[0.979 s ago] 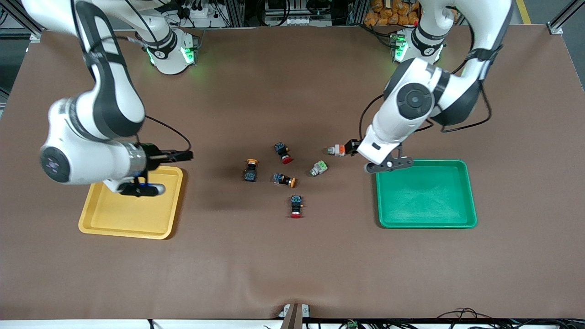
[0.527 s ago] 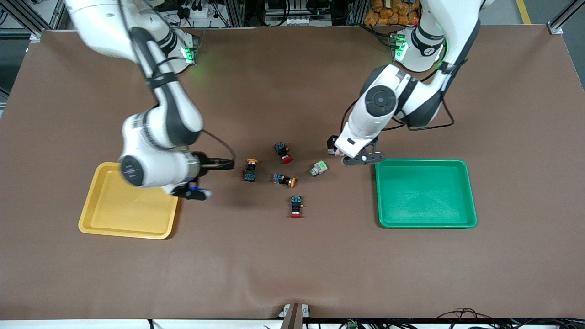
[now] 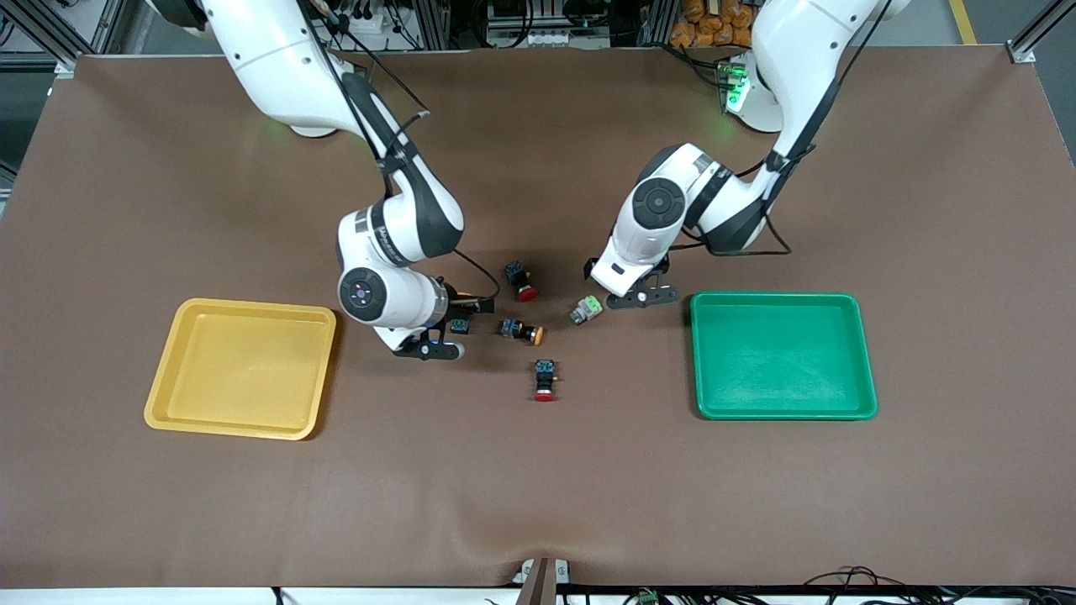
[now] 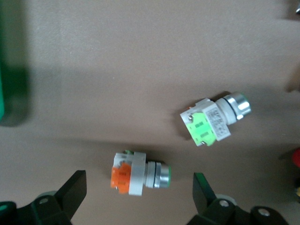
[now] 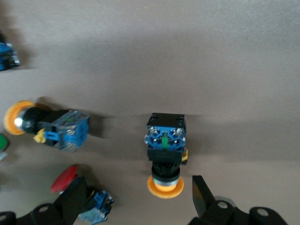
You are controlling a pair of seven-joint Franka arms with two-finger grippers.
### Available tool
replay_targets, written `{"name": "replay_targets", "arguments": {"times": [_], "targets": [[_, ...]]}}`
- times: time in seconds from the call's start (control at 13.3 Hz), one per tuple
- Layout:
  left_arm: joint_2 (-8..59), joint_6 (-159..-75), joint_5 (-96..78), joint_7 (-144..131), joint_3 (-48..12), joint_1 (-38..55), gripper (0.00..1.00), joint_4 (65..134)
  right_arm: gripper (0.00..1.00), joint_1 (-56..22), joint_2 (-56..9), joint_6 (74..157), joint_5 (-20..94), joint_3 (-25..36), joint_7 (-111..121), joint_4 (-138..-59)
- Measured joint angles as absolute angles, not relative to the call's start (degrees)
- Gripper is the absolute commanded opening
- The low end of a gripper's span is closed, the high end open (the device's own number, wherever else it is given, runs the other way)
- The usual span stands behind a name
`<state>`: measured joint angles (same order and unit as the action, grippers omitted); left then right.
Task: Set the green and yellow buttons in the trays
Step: 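Grasp the orange-body button with the left gripper while the right gripper grasps the yellow-cap button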
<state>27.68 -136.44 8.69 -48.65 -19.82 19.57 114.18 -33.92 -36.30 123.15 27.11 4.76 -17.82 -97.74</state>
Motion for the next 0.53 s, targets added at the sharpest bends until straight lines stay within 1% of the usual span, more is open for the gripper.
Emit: {"name": "replay_targets", "arguments": {"times": [0.23,0.53], "targets": [[29.9,-137.4,11.2,-48.7,-19.8,19.8,1.00,114.2,1.00,-33.9,-37.1,124.5,26.9,5.2,-17.4,-97.7],[30.7,-137.4,11.4,-48.7,-19.8,20.7,1.00,114.2,1.00,-35.5,-38.5,126.5,26.4,5.1,-17.3,-97.8]]}}
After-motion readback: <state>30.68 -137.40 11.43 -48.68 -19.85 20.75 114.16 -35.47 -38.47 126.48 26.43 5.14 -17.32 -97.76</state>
